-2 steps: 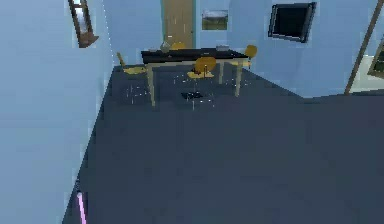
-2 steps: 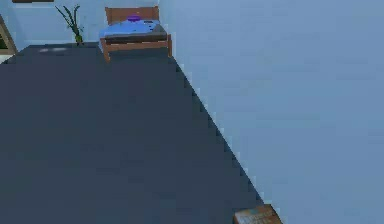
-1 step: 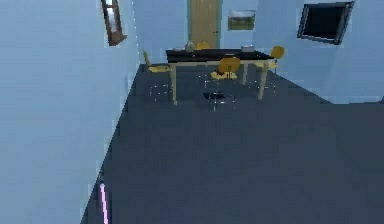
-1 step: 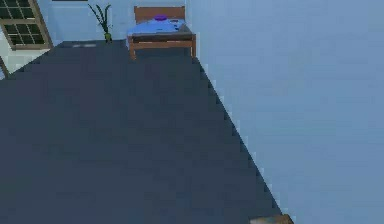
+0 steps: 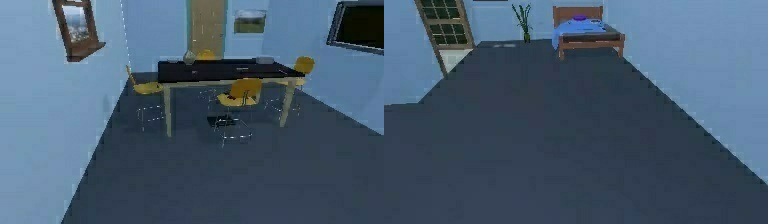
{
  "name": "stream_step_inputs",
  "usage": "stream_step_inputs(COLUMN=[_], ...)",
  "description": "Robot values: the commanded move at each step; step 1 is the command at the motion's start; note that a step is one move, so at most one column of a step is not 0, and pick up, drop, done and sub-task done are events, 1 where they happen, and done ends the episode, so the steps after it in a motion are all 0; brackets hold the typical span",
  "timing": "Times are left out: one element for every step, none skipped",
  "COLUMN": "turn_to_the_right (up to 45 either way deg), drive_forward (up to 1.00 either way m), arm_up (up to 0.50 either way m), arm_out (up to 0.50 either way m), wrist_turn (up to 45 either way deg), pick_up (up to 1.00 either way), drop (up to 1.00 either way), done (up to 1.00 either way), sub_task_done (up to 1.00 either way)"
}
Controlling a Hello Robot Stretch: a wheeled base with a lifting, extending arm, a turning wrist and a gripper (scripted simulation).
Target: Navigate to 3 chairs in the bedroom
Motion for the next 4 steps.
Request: stream_step_inputs(turn_to_the_right=[0.0,-6.0,0.0,33.0], drive_forward=[1.00,0.00,0.25,0.00], arm_up=[0.00,0.00,0.00,0.00], arm_out=[0.00,0.00,0.00,0.00], wrist_turn=[0.0,0.0,0.0,0.0], pick_up=[0.00,0.00,0.00,0.00], drop=[0.00,0.00,0.00,0.00], done=[0.00,0.00,0.00,0.00], sub_task_done=[0.00,0.00,0.00,0.00])
